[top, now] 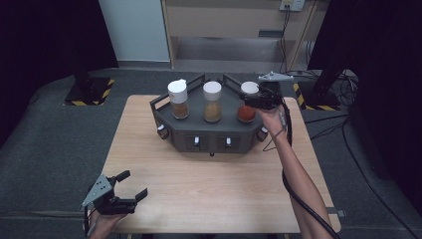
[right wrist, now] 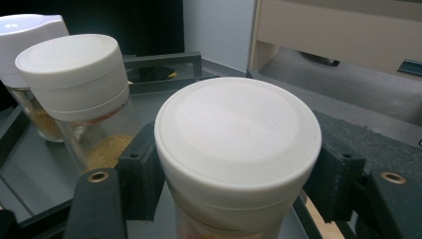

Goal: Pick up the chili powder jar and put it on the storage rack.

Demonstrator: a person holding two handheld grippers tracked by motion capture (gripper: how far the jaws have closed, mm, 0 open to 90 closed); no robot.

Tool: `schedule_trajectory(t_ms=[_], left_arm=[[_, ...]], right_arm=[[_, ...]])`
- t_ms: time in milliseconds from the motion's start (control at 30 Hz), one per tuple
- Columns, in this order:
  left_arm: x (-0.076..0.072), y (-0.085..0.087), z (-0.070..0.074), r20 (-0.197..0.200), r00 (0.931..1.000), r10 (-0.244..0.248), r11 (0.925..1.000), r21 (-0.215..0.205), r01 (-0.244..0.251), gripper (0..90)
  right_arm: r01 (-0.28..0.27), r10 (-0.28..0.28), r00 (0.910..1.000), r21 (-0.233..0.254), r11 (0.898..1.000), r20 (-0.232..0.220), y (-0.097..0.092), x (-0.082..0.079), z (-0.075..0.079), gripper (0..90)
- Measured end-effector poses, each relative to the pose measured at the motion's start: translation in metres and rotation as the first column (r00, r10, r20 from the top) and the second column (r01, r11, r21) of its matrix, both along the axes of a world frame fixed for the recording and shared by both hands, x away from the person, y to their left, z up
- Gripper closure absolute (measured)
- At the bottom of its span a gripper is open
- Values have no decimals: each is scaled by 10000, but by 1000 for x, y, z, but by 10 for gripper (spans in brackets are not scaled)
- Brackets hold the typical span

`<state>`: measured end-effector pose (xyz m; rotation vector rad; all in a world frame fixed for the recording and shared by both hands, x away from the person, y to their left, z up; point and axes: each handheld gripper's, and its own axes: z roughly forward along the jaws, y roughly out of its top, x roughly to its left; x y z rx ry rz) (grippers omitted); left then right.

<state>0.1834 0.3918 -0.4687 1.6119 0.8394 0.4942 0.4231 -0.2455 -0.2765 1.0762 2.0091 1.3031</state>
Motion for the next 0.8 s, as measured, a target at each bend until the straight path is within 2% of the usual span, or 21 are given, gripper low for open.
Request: schedule_trajectory(t_ms=[633,800], left_arm=[[1,0,0,-15,10000,-45,10000,3,45,5],[1,0,0,-11,10000,-58,10000,19,58,5]], right_arm=[[-1,2,10000,123,9999,-33,-3,2,-6,338],[4,-2,10000,304,9995,-88,-7,2,-8,335]])
